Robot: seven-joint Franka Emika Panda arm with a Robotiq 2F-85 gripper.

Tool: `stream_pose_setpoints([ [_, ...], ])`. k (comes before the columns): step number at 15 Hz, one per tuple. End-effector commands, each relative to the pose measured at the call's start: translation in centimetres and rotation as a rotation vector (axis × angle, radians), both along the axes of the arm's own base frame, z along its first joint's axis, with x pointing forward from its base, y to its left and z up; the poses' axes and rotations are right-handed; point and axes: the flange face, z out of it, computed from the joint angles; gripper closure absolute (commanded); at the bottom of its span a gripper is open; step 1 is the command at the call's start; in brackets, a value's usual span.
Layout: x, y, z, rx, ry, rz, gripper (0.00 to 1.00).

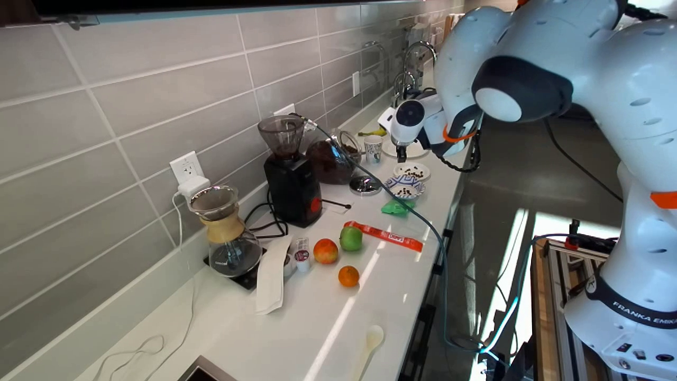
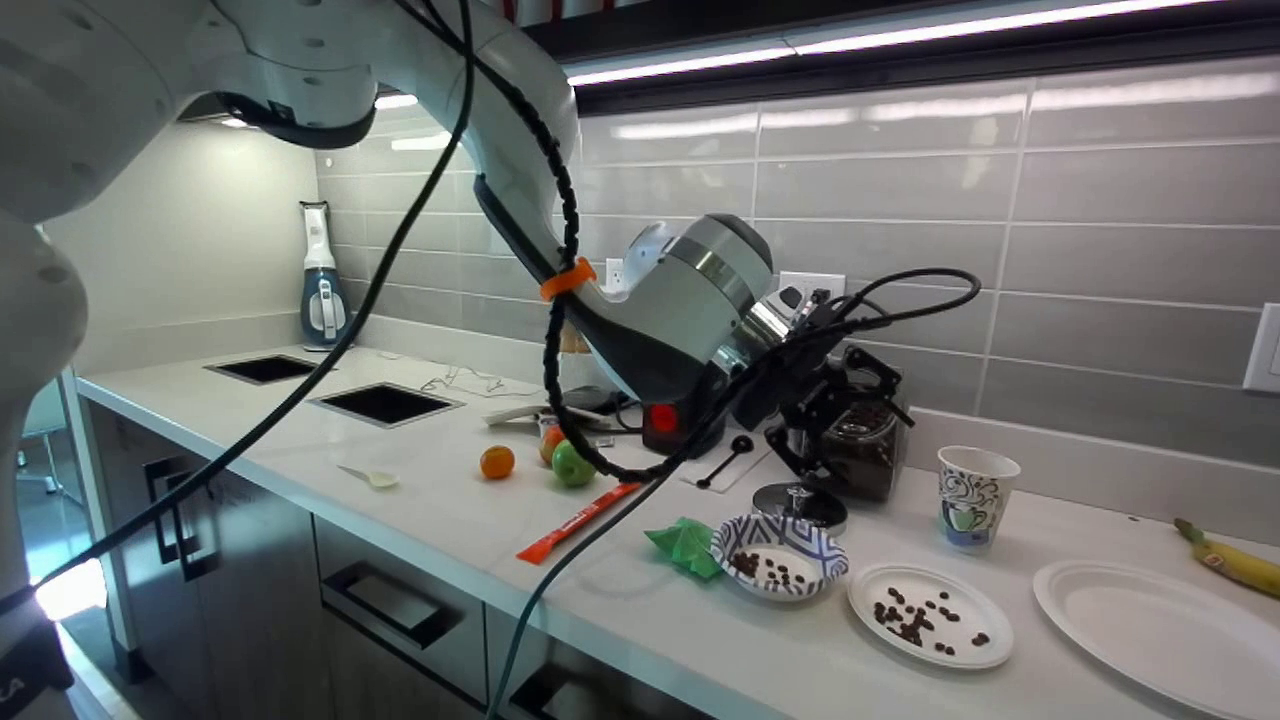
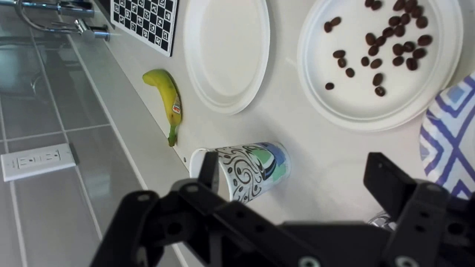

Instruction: Use the silver spoon to get some coffee beans from the container and put them on the small white plate.

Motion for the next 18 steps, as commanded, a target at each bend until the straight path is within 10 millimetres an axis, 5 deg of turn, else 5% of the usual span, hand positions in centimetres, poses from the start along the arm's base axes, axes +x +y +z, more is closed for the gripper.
stream_pose_setpoints([
  [1, -1.4, 0.2, 4.1, 0.149, -0.072, -0.052, 0.0],
  [8, -1.9, 1.9, 11.9, 0.41, -0.224, -0.094, 0.0],
  [14, -1.7, 2.3, 14.5, 0.655, -0.259, -0.208, 0.0],
  [18, -1.4, 1.9, 15.1, 0.654, -0.284, -0.215, 0.0],
])
